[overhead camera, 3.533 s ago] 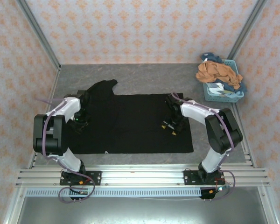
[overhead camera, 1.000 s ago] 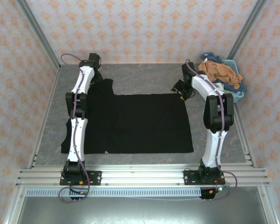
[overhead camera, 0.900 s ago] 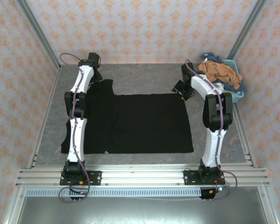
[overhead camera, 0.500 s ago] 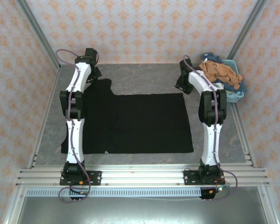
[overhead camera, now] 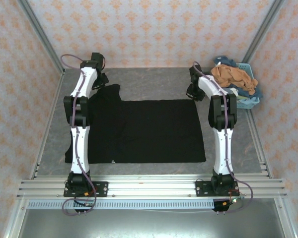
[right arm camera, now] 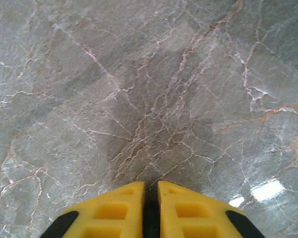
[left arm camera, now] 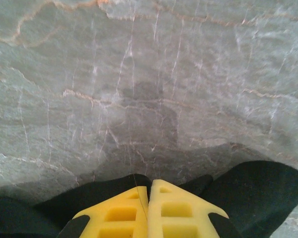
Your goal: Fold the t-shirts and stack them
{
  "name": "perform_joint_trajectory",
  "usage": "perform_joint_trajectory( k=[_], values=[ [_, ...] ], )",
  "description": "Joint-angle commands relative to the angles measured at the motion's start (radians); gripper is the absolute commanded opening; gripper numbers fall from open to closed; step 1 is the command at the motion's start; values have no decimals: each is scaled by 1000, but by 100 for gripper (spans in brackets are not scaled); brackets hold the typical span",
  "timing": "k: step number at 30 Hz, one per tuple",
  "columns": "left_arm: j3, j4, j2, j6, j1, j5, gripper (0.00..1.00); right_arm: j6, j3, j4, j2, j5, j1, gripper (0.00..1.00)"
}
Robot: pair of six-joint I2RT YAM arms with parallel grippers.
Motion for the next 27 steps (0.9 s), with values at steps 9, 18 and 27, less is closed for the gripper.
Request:
perform_joint_trajectory(
  k=[9, 18, 27],
  values=[
    [-191, 11, -237, 14, 0, 55, 0, -21, -60, -4, -114, 12, -6, 0],
    [-495, 40, -490, 60, -1, 68, 0, -37, -265, 64, -284, -49, -4, 0],
    [-897, 96, -851, -40, -3, -27, 0, 22, -555, 105, -513, -37, 6, 0]
  ],
)
